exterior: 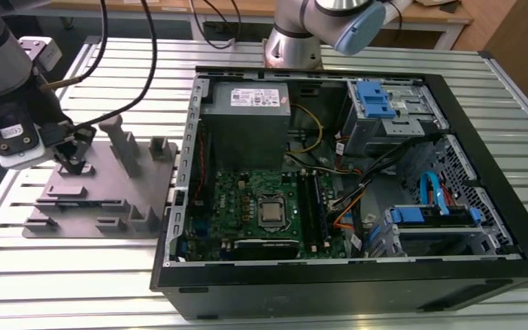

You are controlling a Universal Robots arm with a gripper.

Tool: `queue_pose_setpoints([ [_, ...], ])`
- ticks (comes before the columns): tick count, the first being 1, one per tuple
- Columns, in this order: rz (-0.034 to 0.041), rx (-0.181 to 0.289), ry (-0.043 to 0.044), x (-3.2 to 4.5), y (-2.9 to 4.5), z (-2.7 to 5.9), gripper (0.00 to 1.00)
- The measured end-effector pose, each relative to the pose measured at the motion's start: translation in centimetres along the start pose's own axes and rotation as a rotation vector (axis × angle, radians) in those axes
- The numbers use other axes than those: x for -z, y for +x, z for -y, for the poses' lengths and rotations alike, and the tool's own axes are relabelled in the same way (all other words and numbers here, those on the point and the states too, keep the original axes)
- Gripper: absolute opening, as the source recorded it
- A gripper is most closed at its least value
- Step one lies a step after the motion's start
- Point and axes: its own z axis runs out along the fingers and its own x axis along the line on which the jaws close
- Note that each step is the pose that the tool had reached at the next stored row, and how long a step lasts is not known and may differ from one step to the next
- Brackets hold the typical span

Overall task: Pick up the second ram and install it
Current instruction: 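Reach for the second ram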

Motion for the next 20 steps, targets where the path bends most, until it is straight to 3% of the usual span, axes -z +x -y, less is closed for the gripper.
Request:
queue_pose_setpoints([
  [20, 0.0, 0.0, 0.0001, -3.17, 0.06, 0.57, 0.07],
])
